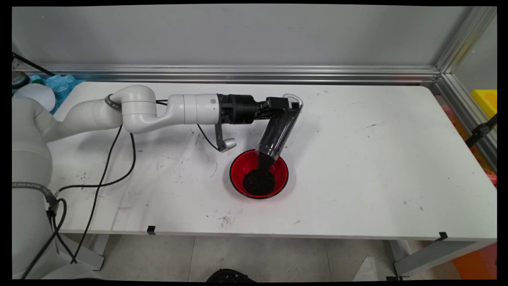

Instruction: Pour the black seasoning powder in the red bowl

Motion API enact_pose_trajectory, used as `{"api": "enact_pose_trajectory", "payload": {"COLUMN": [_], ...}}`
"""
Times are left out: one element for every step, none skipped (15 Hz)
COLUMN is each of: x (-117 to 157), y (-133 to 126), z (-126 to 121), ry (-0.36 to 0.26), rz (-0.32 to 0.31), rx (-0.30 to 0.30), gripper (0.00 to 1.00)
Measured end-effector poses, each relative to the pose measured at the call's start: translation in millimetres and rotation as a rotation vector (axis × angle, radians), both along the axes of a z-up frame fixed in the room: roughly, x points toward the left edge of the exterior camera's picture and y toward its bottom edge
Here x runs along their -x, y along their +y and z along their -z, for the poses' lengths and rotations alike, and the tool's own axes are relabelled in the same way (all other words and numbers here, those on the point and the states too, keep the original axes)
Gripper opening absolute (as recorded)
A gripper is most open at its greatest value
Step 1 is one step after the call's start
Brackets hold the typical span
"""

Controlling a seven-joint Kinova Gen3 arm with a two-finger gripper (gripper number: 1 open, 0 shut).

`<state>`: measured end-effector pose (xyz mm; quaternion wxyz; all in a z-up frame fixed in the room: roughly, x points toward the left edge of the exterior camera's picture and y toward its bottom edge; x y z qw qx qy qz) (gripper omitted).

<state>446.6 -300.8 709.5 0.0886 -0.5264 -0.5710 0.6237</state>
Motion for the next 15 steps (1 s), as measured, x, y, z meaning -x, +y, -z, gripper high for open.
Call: {"api": "enact_pose_trajectory", "payload": {"x": [0, 0, 0, 0, -1, -2, -3, -5, -6, -8, -10, -12, -14, -15, -17], "y": [0, 1, 1, 2, 2, 3, 3, 4, 4, 5, 6, 6, 6, 6, 6], "z": [0, 0, 0, -1, -2, -2, -3, -3, -3, -3, -3, -3, -3, -4, -4], "ry": [0.001, 0.005, 0.011, 0.020, 0.035, 0.048, 0.066, 0.084, 0.096, 0.116, 0.139, 0.163, 0.186, 0.213, 0.241], "rz": [-0.001, -0.004, -0.009, -0.014, -0.026, -0.037, -0.054, -0.071, -0.083, -0.103, -0.125, -0.147, -0.167, -0.190, -0.214], "rx": [-0.004, -0.011, -0.024, -0.040, -0.068, -0.093, -0.129, -0.165, -0.189, -0.230, -0.276, -0.324, -0.366, -0.414, -0.463], "gripper": [0.00, 0.00, 0.00, 0.00, 0.00, 0.00, 0.00, 0.00, 0.00, 0.00, 0.00, 0.00, 0.00, 0.00, 0.00]}}
